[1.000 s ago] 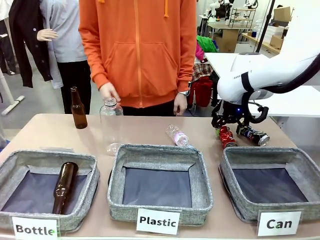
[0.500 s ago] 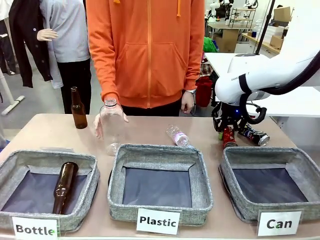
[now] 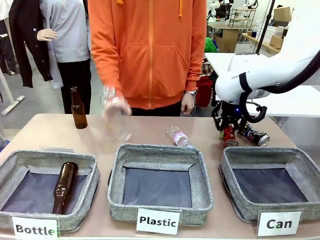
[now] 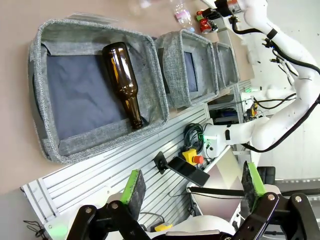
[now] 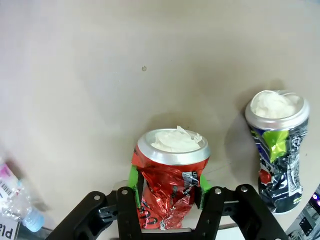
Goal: Sort the can waste into the basket.
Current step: Pick up the can waste from the table and place it in the right Fabric basket.
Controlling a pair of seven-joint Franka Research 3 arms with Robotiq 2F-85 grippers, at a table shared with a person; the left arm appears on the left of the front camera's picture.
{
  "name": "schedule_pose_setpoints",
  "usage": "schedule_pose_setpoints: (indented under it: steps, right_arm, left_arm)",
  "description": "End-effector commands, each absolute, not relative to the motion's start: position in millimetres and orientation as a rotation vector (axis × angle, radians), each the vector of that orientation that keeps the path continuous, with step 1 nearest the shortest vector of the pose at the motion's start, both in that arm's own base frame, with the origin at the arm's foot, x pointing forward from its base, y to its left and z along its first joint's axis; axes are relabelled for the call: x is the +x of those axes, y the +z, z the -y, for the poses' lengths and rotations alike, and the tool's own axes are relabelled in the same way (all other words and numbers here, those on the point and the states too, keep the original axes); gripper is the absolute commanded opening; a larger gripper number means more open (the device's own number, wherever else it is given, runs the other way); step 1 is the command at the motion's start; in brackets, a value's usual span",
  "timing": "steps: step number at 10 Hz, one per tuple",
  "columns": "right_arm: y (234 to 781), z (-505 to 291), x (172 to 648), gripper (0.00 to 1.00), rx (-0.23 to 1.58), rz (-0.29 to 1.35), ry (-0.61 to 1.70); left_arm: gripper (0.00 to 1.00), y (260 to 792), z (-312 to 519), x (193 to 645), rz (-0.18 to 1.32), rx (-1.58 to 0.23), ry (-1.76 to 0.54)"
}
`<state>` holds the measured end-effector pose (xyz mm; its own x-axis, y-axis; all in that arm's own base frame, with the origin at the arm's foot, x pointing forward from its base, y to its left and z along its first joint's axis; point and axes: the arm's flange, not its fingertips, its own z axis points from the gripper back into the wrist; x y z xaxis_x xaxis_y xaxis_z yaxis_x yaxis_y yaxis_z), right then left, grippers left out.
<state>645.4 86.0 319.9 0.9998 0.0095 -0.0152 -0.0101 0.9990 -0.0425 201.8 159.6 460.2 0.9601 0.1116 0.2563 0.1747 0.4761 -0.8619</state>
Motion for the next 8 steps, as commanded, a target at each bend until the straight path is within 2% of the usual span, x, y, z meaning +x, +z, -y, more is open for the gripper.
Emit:
schedule_pose_setpoints:
  steps: [1,3,5,6,8]
  right_arm:
    - [347,-82,649,0.00,-0.009,-0.008,0.039]
    - [403,-73,640,0.00,0.072,-0.005,0.113]
    - [469,-48,606,0.00,0.164,0.020,0.243]
    - [490,-39,582,0.23,0.189,-0.014,0.373]
    - [505,-30,527,0.23,0.188,-0.086,0.717]
  left_arm:
    - [1.00,465,-159,201,0.293,-1.093,-0.034]
    - [1.00,465,-159,201,0.293,-1.093,-0.034]
    - [1.00,465,-159,201,0.293,-1.093,-0.034]
    - [1.00,465,-159,201,0.293,-1.093,-0.034]
    - [1.00,465,-159,201,0.293,-1.093,-0.034]
